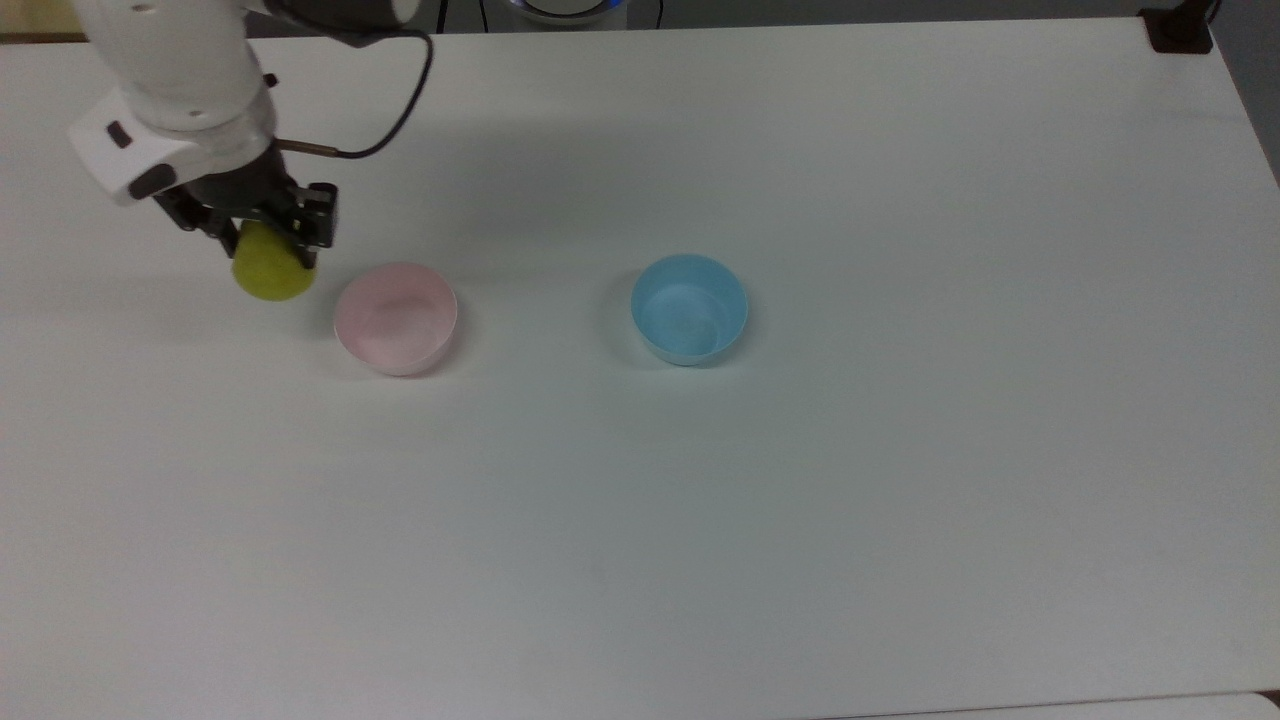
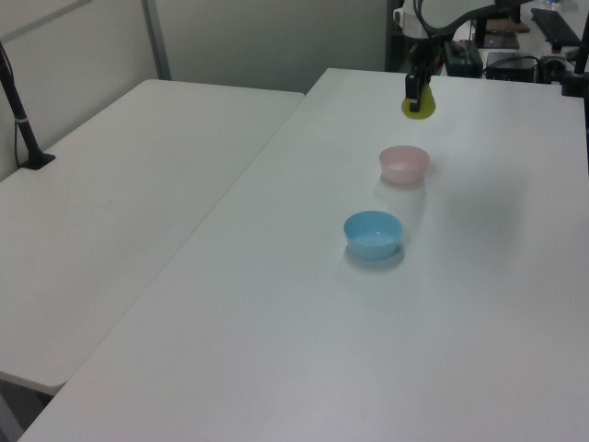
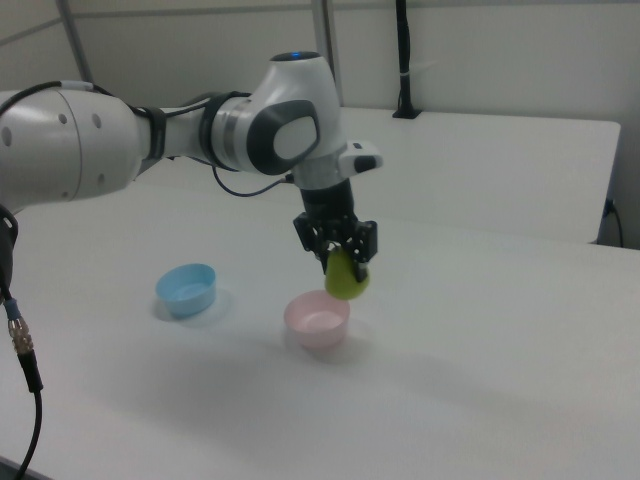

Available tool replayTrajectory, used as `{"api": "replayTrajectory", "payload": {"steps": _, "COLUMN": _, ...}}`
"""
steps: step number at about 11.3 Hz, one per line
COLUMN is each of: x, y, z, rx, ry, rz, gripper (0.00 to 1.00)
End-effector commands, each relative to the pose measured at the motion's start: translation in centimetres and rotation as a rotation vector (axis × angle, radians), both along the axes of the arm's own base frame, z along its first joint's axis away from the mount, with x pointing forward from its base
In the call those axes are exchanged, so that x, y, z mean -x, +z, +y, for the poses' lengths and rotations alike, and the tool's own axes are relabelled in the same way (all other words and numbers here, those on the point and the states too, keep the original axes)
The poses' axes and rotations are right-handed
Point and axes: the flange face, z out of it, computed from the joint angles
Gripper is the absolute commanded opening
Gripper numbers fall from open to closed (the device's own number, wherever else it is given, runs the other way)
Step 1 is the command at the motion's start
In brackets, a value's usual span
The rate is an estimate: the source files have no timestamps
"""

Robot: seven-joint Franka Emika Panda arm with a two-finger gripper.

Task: Place the pear in the bowl
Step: 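Lift the pear and carry it over the pink bowl, then lower the pear into the pink bowl and open the gripper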

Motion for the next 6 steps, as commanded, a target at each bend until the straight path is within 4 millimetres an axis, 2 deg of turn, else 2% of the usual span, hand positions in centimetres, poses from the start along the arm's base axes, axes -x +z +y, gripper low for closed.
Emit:
{"api": "replayTrajectory", "payload": {"steps": 1, "x": 0.2, "y": -0.7, "z": 6.3, "rx": -0.005, "ry": -0.047, "rz": 0.016, "gripper": 0.33}}
{"api": "replayTrajectory", "payload": {"steps": 2, "x": 0.2, "y": -1.6, "z": 7.7, "rx": -0.007, "ry": -0.052, "rz": 0.023, "gripper": 0.33}}
{"api": "replayTrajectory", "payload": {"steps": 3, "x": 0.4, "y": -2.5, "z": 8.2, "rx": -0.008, "ry": -0.045, "rz": 0.037, "gripper": 0.33}}
{"api": "replayTrajectory", "payload": {"steps": 6, "x": 0.5, "y": -5.6, "z": 8.8, "rx": -0.01, "ry": -0.024, "rz": 0.004, "gripper": 0.33}}
